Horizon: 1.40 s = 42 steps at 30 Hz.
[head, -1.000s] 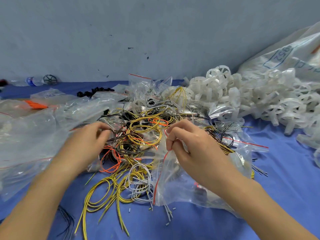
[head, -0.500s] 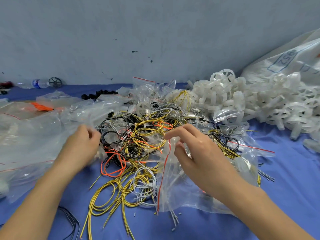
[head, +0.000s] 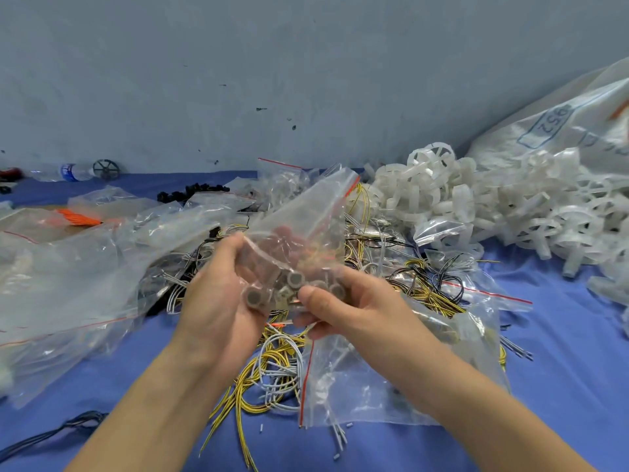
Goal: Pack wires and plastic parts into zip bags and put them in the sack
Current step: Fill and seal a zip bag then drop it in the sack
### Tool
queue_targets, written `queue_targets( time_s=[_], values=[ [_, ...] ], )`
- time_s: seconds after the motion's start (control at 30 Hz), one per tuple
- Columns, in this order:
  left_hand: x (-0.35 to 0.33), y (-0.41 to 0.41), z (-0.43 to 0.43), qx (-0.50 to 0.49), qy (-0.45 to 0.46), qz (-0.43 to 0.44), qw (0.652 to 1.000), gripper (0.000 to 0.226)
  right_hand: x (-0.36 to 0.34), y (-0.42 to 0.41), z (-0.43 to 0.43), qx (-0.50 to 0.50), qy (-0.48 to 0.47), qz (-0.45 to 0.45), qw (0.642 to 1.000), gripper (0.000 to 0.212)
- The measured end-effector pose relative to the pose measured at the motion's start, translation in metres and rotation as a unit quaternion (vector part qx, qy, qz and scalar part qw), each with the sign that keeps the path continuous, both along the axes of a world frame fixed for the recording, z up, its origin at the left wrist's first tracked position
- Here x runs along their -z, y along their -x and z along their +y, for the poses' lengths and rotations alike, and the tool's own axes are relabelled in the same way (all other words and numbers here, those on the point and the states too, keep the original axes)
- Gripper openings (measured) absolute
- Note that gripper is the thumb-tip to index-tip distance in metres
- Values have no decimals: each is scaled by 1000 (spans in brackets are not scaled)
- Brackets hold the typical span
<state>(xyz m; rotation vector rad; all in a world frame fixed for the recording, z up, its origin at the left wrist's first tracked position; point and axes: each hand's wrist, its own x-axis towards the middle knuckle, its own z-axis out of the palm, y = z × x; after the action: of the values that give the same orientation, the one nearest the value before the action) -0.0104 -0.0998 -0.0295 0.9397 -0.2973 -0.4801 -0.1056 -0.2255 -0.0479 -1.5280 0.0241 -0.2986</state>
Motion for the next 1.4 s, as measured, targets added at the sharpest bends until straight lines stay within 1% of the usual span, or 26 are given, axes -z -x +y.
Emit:
queue_targets(
  time_s=[0.07, 0.1, 0.17, 0.2, 0.27, 0.33, 0.37, 0.4, 0.5, 0.53, 0.57, 0.63, 0.67, 0.73, 0.8, 0.87, 0.9, 0.97, 1.07, 1.2, 1.3, 1.4],
  values=[
    [3, -2, -1, 18, -4, -14, 1000, 39, 1, 0, -4, 17, -25, 1, 1000, 16],
    [4, -3, 0, 38, -16, -39, 998, 38, 2, 0, -7, 31, -34, 0, 999, 16],
    [5, -5, 1, 90, -67, -108, 988, 32, 2, 0, -16, 58, -51, -2, 997, 14],
    [7, -4, 0, 110, -97, -134, 980, 33, 2, 0, -20, 69, -51, -1, 996, 14],
    [14, -3, -2, 126, -137, -163, 969, 32, 2, 1, -26, 84, -37, 3, 996, 13],
    [17, -1, -2, 146, -145, -187, 961, 26, 1, 2, -29, 96, -13, 0, 995, 10],
    [15, 0, 0, 172, -138, -190, 957, 26, 1, 2, -29, 98, 2, -2, 995, 11],
    [13, -2, 2, 209, -128, -176, 953, 29, 0, 2, -30, 95, 18, -5, 995, 14],
    [9, -9, 12, 309, -100, -72, 943, 44, -4, 3, -32, 44, 56, -14, 997, 21],
    [8, -11, 14, 312, -112, -62, 941, 44, -5, 4, -32, 25, 71, -17, 997, 21],
    [8, -15, 16, 294, -137, -64, 944, 41, -6, 5, -32, 19, 90, -17, 996, 23],
    [4, -25, 26, 207, -195, -68, 956, 33, -4, 5, -35, 54, 137, -11, 989, 33],
    [1, -30, 34, 168, -224, -80, 957, 30, -1, 5, -37, 84, 168, -7, 982, 36],
    [-3, -42, 52, 112, -269, -111, 950, 28, 3, 5, -41, 126, 254, -5, 959, 32],
    [-1, -50, 63, 87, -298, -118, 943, 26, 4, 5, -42, 149, 367, -2, 918, 33],
    [6, -48, 64, 109, -326, -111, 933, 23, 6, 3, -42, 167, 454, 13, 875, 36],
    [10, -46, 62, 132, -337, -108, 926, 22, 5, 3, -41, 173, 480, 29, 859, 37],
    [17, -41, 55, 170, -326, -87, 926, 21, 4, 2, -43, 167, 504, 67, 845, 38],
    [26, -35, 43, 216, -271, -58, 936, 21, 4, 4, -46, 142, 487, 98, 856, 36],
    [34, -23, 22, 268, -182, -7, 946, 26, 4, 3, -50, 118, 453, 94, 879, 29],
    [39, -9, 4, 295, -126, 13, 947, 33, 5, -2, -57, 100, 375, 82, 918, 26],
    [43, -2, -9, 296, -112, 1, 949, 34, 7, -5, -67, 106, 326, 73, 937, 25]
  ],
)
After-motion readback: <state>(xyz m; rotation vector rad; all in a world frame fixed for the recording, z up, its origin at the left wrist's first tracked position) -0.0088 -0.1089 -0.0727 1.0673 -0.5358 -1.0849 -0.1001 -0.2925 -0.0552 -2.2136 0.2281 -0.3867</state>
